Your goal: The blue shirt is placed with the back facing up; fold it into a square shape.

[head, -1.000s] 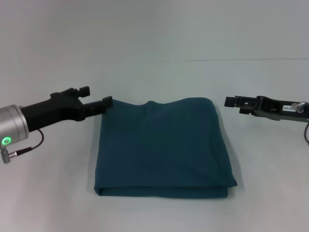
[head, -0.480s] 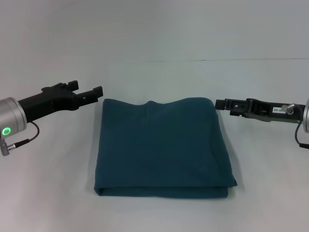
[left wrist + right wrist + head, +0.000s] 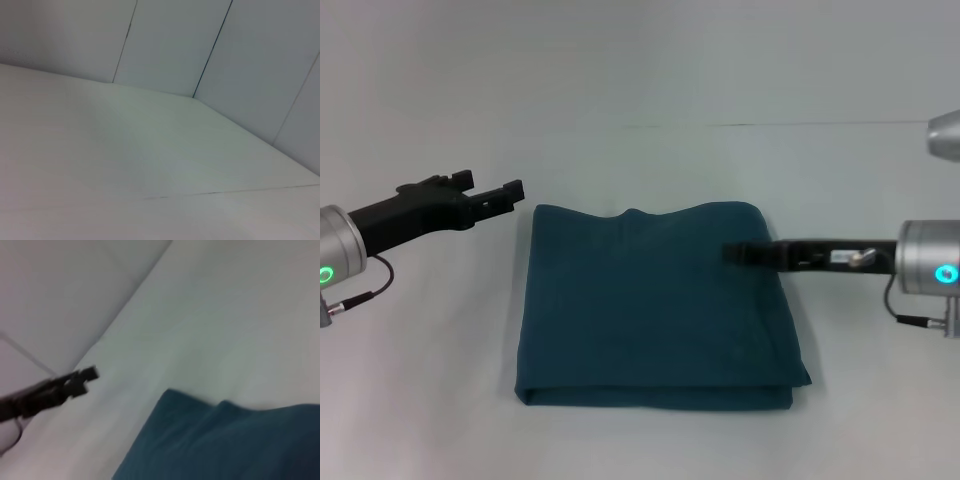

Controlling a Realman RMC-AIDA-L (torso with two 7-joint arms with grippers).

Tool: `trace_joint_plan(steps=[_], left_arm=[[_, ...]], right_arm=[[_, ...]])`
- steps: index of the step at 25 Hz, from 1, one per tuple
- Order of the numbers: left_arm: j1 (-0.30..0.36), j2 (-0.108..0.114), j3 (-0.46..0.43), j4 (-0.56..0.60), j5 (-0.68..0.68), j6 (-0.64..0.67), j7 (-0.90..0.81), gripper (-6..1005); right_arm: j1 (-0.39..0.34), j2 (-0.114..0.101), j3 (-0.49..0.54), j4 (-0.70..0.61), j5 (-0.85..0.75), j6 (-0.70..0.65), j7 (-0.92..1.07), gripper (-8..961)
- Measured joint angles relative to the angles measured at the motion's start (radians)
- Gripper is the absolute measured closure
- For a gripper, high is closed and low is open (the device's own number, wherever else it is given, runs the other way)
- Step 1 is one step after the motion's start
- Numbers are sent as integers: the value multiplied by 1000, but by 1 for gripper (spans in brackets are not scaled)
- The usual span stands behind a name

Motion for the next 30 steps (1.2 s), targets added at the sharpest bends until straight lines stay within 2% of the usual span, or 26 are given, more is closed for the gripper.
trace_joint_plan(steps=[6, 11, 15, 22, 30], left_arm=[[3, 0, 5, -5, 0, 7, 4, 63], [4, 0, 6, -8, 0, 5, 7, 62], [7, -2, 4, -8, 0, 3, 7, 62], [11, -2, 2, -8, 0, -2, 8, 63], [10, -3, 2, -8, 0, -2, 9, 62]], right_arm=[[18, 10, -64, 27, -5, 10, -32, 557], [22, 12, -91, 47, -5, 68, -34, 759], [37, 16, -170, 72, -2, 166, -35, 920], [46, 21, -199, 79, 21, 185, -69, 955], [31, 14, -192, -2, 108, 130, -111, 954]])
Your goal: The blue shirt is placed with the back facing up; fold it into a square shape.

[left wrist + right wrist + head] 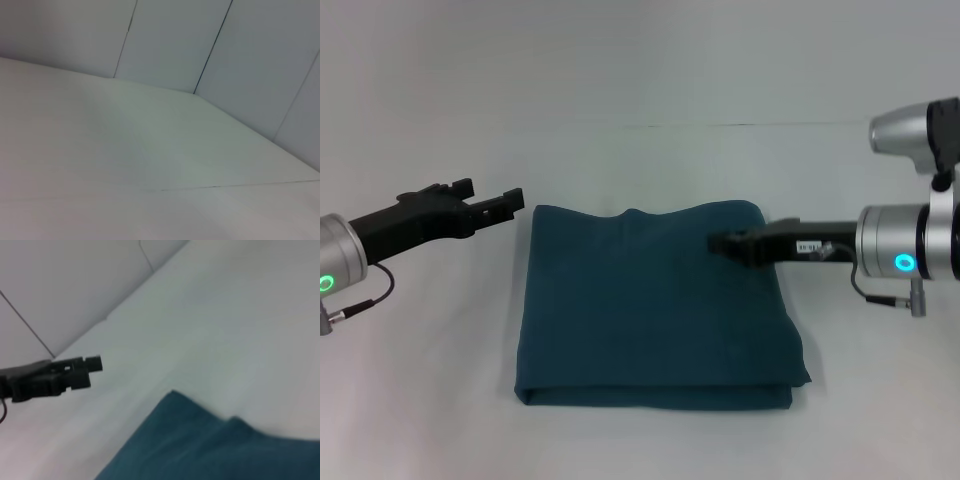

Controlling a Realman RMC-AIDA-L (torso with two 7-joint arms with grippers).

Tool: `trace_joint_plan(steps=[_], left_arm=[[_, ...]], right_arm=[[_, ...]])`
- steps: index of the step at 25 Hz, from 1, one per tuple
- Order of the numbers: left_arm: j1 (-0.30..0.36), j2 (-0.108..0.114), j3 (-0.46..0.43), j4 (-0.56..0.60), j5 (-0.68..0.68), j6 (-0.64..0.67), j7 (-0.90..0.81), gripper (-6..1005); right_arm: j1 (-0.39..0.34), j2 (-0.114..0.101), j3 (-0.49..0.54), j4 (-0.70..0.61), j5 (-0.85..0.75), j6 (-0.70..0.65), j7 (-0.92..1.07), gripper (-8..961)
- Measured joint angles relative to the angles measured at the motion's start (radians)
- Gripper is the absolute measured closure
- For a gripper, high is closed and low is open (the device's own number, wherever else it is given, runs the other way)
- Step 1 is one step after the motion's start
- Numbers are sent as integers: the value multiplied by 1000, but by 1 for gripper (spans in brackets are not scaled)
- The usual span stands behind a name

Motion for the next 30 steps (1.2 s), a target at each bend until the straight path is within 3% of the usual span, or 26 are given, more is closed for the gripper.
trace_joint_plan(steps=[19, 30], left_arm=[[-7, -4, -2, -1, 0, -2, 0, 63], [-7, -4, -2, -3, 0, -16, -3, 63]], right_arm=[[122, 14, -183, 126, 1, 316, 4, 954], [129, 13, -195, 127, 3, 339, -1, 954]])
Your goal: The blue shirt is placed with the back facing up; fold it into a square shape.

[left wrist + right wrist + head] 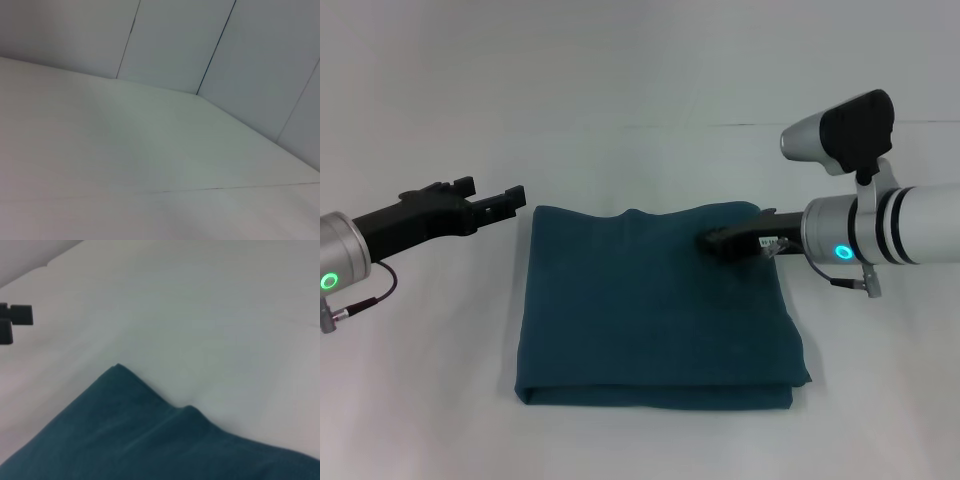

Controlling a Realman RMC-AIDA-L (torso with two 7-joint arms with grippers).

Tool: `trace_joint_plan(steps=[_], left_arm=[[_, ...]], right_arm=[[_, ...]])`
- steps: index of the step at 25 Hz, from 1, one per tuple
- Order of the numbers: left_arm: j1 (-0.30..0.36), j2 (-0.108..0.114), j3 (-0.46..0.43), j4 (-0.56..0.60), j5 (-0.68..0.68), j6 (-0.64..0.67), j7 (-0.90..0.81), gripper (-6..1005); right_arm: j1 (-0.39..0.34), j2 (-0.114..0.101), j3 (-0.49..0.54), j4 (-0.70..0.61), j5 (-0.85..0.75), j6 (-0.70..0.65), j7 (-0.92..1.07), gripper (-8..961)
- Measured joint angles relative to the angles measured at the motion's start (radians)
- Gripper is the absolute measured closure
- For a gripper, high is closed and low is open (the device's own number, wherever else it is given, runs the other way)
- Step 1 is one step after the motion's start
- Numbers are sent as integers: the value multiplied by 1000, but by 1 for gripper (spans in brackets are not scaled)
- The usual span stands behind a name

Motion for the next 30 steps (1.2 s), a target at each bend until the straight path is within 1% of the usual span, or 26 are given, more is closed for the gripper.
trace_joint_plan(steps=[6, 10, 15, 19, 23, 30], left_arm=[[0, 0, 0, 0, -1, 0, -1, 62], [1, 0, 0, 0, -13, 0, 2, 62], [5, 0, 0, 0, -26, -1, 2, 62], [6, 0, 0, 0, -26, -2, 2, 62], [6, 0, 1, 0, -26, -2, 3, 62], [5, 0, 3, -5, -26, -2, 3, 63]], right_arm=[[-9, -3, -2, -25, 85, -63, -55, 954], [3, -1, -13, -22, 101, -67, -79, 954], [19, 7, -90, -5, 101, 0, -80, 954], [36, 8, -135, 28, 103, 60, -80, 955], [40, 9, -153, 39, 104, 80, -77, 955], [36, 6, -154, 39, 104, 79, -76, 955]])
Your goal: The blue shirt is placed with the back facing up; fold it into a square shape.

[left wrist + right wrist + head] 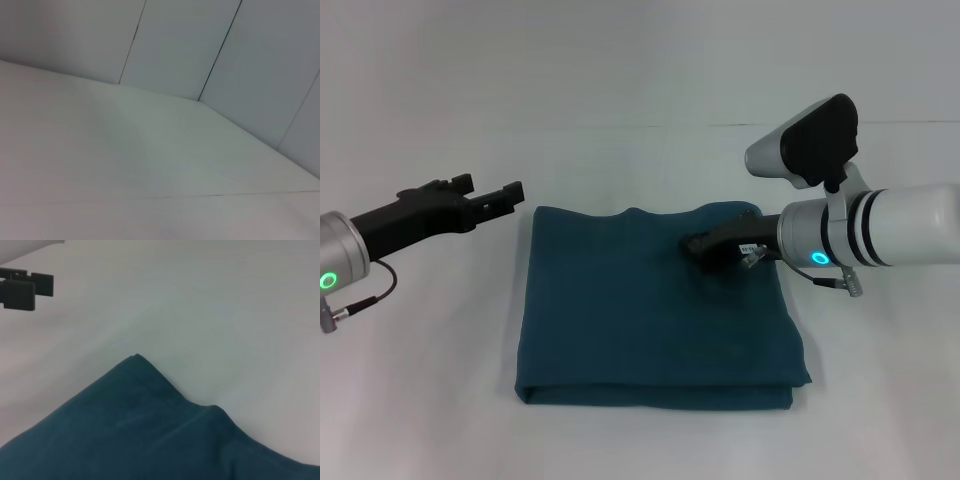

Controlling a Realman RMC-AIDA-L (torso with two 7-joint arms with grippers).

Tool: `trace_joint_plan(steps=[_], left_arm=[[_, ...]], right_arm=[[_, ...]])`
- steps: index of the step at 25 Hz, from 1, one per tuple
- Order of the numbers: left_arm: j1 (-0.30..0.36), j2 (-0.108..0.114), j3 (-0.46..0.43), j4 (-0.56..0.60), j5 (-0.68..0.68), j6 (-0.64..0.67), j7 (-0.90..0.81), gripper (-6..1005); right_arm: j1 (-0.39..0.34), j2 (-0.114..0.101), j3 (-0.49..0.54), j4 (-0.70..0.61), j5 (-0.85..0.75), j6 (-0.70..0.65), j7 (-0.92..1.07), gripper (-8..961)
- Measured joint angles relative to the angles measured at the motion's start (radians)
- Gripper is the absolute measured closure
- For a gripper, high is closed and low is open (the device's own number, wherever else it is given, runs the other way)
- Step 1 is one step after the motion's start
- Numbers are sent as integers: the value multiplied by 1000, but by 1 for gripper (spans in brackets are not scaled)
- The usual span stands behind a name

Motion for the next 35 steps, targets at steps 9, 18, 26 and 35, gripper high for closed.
trace_joint_plan(steps=[9, 18, 26, 35], left_arm=[[3, 0, -3, -2, 0, 4, 0, 63], [4, -1, -3, -4, 0, 9, -1, 63], [4, -2, 1, -4, 0, 7, -3, 63], [4, -5, 1, -6, 0, 5, -3, 62]], right_arm=[[-99, -7, 1, -120, 87, -90, -26, 955], [-150, -21, 11, -136, 86, -211, -25, 955], [-193, -31, 11, -173, 83, -321, -27, 955], [-218, -40, 11, -200, 82, -415, -31, 955]])
